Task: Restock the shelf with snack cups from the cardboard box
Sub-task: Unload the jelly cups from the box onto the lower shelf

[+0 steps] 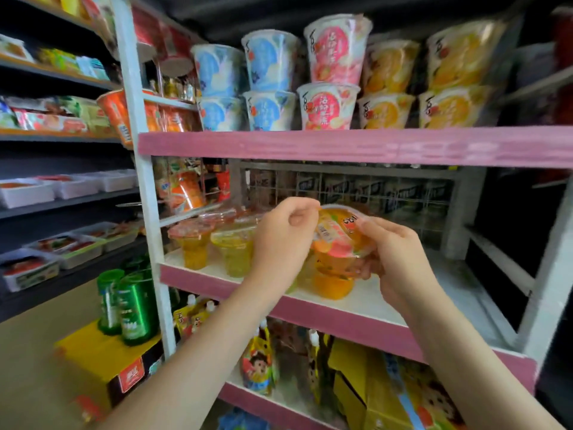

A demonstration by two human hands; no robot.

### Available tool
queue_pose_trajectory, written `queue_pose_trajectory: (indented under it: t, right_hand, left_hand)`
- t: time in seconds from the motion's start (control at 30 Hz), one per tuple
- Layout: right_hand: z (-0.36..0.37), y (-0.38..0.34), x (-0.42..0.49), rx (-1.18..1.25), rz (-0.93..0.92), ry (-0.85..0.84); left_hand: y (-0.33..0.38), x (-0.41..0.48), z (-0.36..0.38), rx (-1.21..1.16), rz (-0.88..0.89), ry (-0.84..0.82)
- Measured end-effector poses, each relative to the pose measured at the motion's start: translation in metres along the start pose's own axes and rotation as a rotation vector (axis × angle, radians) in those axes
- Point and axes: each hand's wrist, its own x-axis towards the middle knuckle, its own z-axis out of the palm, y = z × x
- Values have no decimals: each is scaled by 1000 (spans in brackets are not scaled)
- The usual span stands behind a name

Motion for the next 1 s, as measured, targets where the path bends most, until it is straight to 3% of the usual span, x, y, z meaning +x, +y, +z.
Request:
queue_pose_trajectory:
  t: [0.17, 0.47, 0.83, 0.93, 1.0]
  right_hand:
    - [-5, 8, 24, 29, 157, 101]
    - [-11, 24, 46, -36, 281, 154]
    - [-12, 25, 41, 29, 318, -57]
    - [-11, 23, 35, -158, 258, 27]
    - [-12, 22, 27, -493, 45, 183]
  left_hand:
    - [-12, 8, 22, 243, 24, -94]
    - [-32, 20, 40, 326, 44, -239]
    - [-42, 28, 36, 504, 213, -275]
    - [-40, 27, 34, 536, 299, -217]
    - [-39, 24, 29, 536, 343, -194]
